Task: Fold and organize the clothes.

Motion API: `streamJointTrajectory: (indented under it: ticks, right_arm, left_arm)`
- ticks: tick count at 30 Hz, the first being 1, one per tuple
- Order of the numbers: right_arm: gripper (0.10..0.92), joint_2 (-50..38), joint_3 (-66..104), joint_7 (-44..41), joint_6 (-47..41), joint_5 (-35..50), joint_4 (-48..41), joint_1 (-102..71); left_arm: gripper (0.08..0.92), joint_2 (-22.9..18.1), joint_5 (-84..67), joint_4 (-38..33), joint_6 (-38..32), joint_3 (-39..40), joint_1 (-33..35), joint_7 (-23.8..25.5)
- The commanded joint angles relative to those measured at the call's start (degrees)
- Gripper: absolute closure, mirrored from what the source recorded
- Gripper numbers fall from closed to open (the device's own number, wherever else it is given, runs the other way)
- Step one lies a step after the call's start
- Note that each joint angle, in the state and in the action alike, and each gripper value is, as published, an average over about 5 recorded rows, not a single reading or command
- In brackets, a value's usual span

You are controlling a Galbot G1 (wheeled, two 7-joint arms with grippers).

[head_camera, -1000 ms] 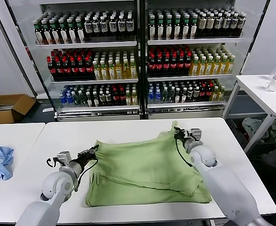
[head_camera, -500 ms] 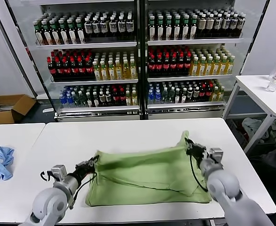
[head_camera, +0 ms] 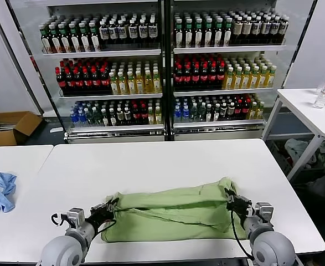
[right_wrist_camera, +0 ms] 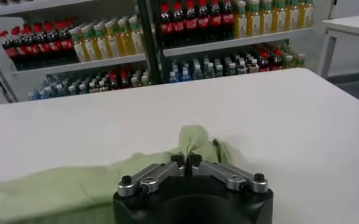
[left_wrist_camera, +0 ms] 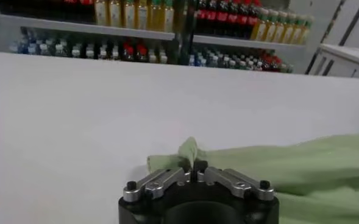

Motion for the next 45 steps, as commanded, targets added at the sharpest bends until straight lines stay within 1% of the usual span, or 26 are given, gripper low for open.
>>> streamJointTrajectory:
  ticks: [1,6,12,14,15,17,20,24,27,30,33,35,38,41,43,45]
  right_arm:
    - [0.670,0.1,1.6,-0.8,0.5,-3.4,3.5,-4.5]
    - [0.523,0.4,2.1,-1.1,1.0,-4.7,3.3,-5.7]
    - [0.367,0.3,2.2,-1.2,1.2,-4.8,3.4,-6.2]
    - [0.306,0.2,2.2,-1.2,1.2,-4.8,3.5,-6.2]
    - [0.281,0.1,2.2,-1.1,1.2,-4.8,3.6,-6.1]
    - [0.236,0.1,2.2,-1.1,1.2,-4.8,3.8,-6.1]
    - [0.207,0.1,2.1,-0.9,1.2,-4.7,4.0,-6.2]
    - [0.203,0.0,2.1,-0.7,1.4,-4.7,4.3,-6.2]
    - [0.203,-0.1,2.3,-0.5,1.8,-4.6,4.5,-6.0]
    - [0.203,-0.3,2.5,-0.5,2.1,-4.5,4.6,-5.8]
    - [0.203,-0.3,2.6,-0.5,2.3,-4.4,4.7,-5.4]
    - [0.203,-0.4,2.5,-0.5,2.4,-4.3,4.7,-5.1]
    - [0.203,-0.5,2.5,-0.6,2.5,-4.1,4.6,-4.6]
    - [0.203,-0.4,2.3,-0.7,2.6,-4.1,4.5,-4.3]
    - [0.203,-0.5,2.2,-0.8,2.7,-4.2,4.4,-4.2]
    - [0.203,-0.5,2.1,-0.8,2.8,-4.3,4.4,-4.2]
  left_arm:
    - [0.656,-5.6,13.3,-3.4,-5.2,0.6,5.3,-6.8]
    - [0.509,-9.8,20.4,-0.8,-5.4,2.2,6.8,-10.7]
    - [0.353,-12.1,24.4,1.0,-2.8,3.2,7.4,-11.4]
    - [0.333,-12.4,23.9,1.1,-2.5,3.3,7.4,-11.4]
    - [0.337,-12.4,23.5,1.1,-2.5,3.3,7.3,-11.3]
    - [0.386,-12.4,22.2,1.1,-2.3,3.2,7.2,-11.1]
    - [0.472,-12.2,18.8,0.8,-1.7,2.7,7.0,-10.3]
    - [0.585,-11.0,12.0,0.2,-1.1,1.1,7.1,-8.6]
    - [0.672,-9.4,8.6,-0.2,-1.6,-1.1,7.3,-7.5]
    - [0.758,-6.4,7.1,0.1,-2.6,-5.3,7.0,-6.7]
    - [0.844,-1.5,5.3,1.4,-3.6,-12.3,6.0,-5.9]
    - [0.886,2.2,3.5,2.4,-3.9,-17.8,5.2,-5.3]
    - [0.907,7.3,1.4,4.0,-4.2,-25.6,4.0,-4.5]
    - [0.907,10.6,-3.0,4.4,-4.0,-30.8,3.0,-4.2]
    - [0.907,11.1,-9.4,2.6,-3.1,-32.4,2.9,-4.3]
    - [0.907,10.1,-19.3,-1.6,-1.8,-32.7,3.3,-4.4]
